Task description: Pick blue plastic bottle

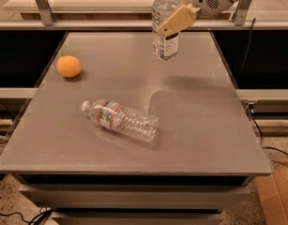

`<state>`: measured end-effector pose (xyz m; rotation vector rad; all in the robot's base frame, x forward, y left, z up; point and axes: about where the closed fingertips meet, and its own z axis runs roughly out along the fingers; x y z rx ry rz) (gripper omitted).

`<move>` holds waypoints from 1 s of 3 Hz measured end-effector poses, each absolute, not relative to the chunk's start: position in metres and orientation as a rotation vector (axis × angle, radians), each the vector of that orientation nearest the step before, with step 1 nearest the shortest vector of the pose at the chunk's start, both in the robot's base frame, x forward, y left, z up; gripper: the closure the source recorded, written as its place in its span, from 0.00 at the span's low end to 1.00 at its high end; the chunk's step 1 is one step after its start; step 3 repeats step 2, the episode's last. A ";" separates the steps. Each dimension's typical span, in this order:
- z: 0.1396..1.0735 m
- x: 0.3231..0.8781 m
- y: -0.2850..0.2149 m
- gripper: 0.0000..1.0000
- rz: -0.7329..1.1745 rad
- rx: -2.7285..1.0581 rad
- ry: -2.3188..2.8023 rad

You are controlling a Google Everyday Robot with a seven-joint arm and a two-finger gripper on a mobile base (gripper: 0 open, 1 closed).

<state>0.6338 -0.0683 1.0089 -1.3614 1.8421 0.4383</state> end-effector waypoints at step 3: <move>1.024 0.631 -0.072 1.00 0.441 -1.390 1.813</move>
Offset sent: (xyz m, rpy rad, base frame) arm -0.0042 -0.0102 0.0224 0.0010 -0.0231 0.0381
